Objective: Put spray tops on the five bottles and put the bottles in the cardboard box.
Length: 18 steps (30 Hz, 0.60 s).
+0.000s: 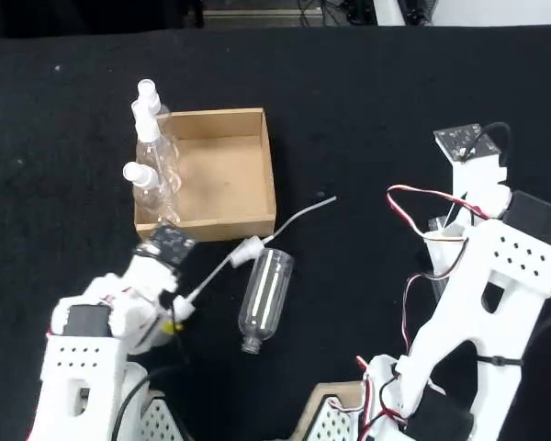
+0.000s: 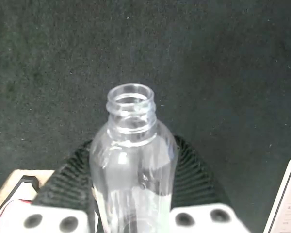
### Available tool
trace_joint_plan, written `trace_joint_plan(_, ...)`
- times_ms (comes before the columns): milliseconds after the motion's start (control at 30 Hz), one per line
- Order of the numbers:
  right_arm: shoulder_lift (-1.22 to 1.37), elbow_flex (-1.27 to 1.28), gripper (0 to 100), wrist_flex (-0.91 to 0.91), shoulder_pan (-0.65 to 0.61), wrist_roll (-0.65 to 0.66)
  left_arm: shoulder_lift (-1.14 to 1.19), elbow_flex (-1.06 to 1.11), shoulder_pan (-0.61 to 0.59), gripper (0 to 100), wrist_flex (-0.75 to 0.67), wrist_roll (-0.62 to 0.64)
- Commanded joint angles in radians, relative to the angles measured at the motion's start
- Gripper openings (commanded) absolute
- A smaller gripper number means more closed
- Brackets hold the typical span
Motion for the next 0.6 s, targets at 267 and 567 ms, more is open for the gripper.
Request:
trace_joint_plan(267,-0.051,-0.005,1.5,-0.017,-0.018,-0.006,-0.005,-0.196,-0.404,27,0.006,-0.087)
trace_joint_plan(567,-0.051,-0.005,1.5,-0.018,-0.018,-0.006,-0.005,-0.275,-0.325,28,0.068,0.267)
